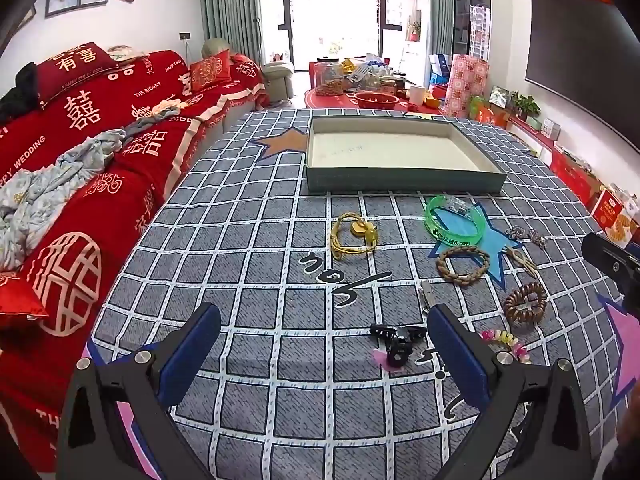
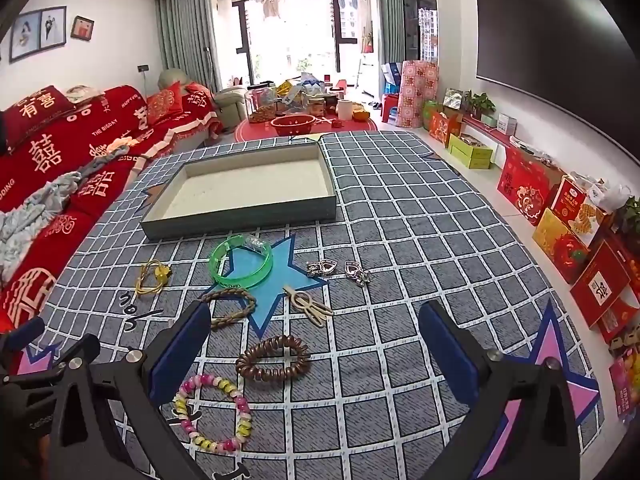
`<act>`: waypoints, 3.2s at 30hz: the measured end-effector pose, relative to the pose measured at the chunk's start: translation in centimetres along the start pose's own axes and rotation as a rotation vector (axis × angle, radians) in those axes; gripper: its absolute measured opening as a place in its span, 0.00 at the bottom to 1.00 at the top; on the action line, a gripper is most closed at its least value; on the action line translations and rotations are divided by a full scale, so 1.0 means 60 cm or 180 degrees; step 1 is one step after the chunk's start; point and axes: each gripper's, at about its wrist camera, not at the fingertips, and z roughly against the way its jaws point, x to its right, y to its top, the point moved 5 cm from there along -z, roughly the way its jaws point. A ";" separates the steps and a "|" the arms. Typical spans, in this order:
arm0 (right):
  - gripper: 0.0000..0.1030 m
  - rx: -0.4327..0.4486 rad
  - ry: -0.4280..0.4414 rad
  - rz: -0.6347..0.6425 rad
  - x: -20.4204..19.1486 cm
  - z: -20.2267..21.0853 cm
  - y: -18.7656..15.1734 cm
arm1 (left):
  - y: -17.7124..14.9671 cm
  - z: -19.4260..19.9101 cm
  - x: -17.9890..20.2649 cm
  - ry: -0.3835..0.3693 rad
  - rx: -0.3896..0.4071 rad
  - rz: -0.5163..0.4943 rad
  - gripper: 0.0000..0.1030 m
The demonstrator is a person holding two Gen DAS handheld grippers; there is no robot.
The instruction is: Organize jewelry
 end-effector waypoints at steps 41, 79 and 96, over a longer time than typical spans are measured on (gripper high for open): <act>1.00 -0.0014 0.0010 -0.0013 0.002 -0.004 -0.002 | -0.001 -0.001 0.005 -0.0004 -0.0005 -0.0030 1.00; 1.00 -0.0019 0.0023 -0.0025 0.002 -0.005 -0.003 | -0.004 0.002 0.009 -0.0001 -0.0006 -0.0068 1.00; 1.00 -0.0019 0.0021 -0.0025 0.003 -0.005 -0.002 | -0.003 0.002 0.010 0.0003 -0.0009 -0.0070 1.00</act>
